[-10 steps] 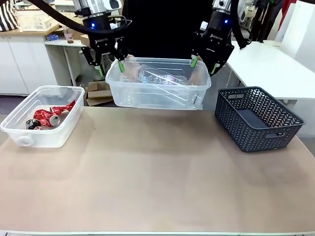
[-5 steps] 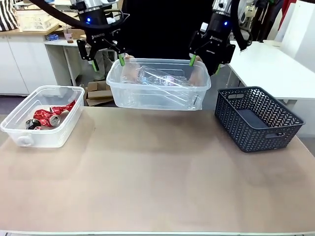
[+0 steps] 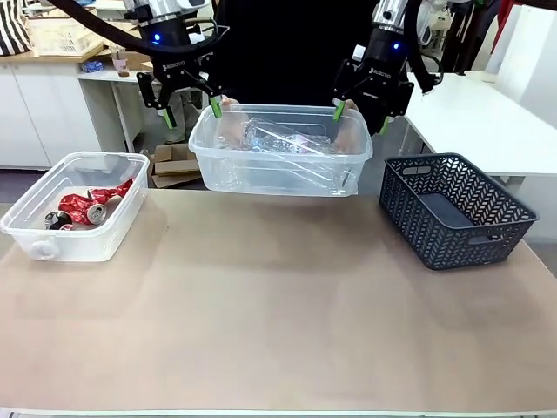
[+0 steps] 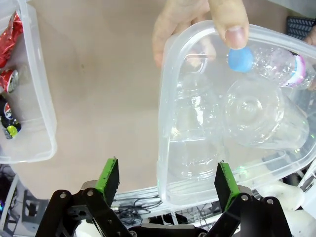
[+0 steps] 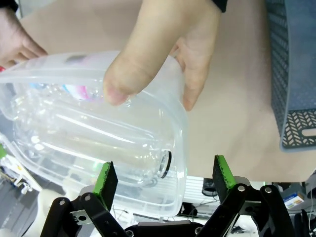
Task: Sort the waste into each basket.
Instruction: Release the Organizing box you were holding.
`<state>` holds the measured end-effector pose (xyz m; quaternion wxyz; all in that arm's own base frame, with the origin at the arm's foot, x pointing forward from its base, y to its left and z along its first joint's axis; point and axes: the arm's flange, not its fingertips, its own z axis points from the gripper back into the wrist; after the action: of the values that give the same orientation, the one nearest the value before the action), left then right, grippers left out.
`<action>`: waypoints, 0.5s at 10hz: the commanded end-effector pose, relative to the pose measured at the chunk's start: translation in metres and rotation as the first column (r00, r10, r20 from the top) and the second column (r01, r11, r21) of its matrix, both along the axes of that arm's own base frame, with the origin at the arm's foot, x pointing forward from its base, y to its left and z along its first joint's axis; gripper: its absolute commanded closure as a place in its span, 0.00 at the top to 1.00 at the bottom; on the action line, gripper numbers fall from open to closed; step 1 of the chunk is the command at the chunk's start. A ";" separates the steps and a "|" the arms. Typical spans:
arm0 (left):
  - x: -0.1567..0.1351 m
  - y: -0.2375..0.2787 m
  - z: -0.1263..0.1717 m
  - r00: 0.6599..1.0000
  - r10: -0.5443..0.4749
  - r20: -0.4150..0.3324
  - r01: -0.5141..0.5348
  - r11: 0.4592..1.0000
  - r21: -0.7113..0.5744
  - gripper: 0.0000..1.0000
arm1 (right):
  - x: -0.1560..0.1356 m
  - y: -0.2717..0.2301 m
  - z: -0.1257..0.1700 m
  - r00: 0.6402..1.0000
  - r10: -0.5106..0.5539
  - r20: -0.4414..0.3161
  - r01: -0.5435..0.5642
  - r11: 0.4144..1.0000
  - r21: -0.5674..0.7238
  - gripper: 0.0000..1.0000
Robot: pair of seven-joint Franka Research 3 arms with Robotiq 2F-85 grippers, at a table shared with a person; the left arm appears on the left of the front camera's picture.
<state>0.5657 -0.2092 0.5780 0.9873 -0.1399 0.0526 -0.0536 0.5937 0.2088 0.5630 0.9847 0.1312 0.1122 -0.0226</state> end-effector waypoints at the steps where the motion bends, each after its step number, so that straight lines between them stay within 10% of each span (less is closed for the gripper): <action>1: 0.000 0.002 0.001 1.000 0.004 0.005 -0.004 1.000 0.009 1.00 | -0.002 0.000 0.002 1.000 0.005 0.004 -0.005 1.000 0.004 1.00; 5: 0.000 0.002 0.001 1.000 0.004 0.005 -0.004 1.000 0.009 1.00 | -0.002 0.000 0.002 1.000 0.005 0.004 -0.005 1.000 0.004 1.00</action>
<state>0.5661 -0.2092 0.5784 0.9873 -0.1401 0.0522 -0.0536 0.5934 0.2087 0.5646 0.9848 0.1315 0.1109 -0.0224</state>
